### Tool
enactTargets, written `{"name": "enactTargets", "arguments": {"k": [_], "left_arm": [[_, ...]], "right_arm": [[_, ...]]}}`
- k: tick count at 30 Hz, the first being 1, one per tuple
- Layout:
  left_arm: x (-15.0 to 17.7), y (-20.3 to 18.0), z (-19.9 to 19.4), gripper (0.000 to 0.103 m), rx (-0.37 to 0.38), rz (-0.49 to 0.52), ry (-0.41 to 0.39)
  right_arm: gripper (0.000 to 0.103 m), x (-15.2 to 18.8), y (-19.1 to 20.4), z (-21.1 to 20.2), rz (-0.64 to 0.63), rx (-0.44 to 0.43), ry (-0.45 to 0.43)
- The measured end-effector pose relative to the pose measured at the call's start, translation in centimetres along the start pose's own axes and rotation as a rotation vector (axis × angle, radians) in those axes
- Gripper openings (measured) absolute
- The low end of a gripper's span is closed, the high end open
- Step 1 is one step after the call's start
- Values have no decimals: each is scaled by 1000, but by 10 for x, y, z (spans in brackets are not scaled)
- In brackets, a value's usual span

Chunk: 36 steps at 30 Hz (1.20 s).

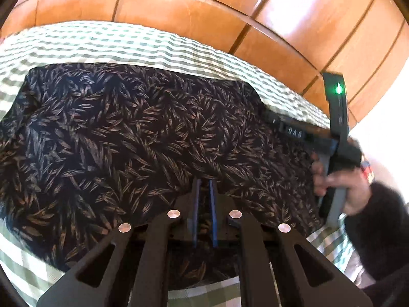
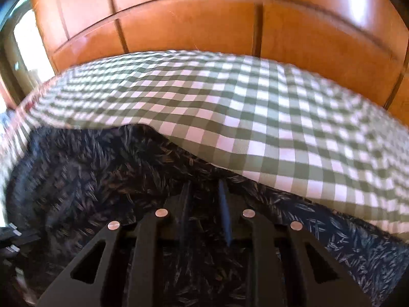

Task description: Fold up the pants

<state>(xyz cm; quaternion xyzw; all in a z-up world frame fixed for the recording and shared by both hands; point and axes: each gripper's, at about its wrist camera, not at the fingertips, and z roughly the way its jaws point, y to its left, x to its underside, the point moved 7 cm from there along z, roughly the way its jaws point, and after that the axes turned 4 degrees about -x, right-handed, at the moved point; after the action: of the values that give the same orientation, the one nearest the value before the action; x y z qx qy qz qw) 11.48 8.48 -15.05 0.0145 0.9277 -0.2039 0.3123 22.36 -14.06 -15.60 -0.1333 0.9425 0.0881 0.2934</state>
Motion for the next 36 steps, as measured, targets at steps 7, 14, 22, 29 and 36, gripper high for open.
{"name": "enactTargets", "arguments": {"k": [7,14,22,29,36], "left_arm": [[-4,75,-73,6,13,-324,-120],[28,186,-150,44,-67,-717,-261],[36,178,-149,52,-100,-692,-237],[18,165,-116,41,-128,-588,-183],[3,166,-93,9,-174,-483,-152]], "right_arm": [[20,1,1,0,-7,11,-33],[22,4,0,-8,-16,24,-33],[42,1,26,-45,-24,-12,-40],[42,1,76,-58,-116,-110,-41],[43,-18,101,-11,-178,-49,38]]}}
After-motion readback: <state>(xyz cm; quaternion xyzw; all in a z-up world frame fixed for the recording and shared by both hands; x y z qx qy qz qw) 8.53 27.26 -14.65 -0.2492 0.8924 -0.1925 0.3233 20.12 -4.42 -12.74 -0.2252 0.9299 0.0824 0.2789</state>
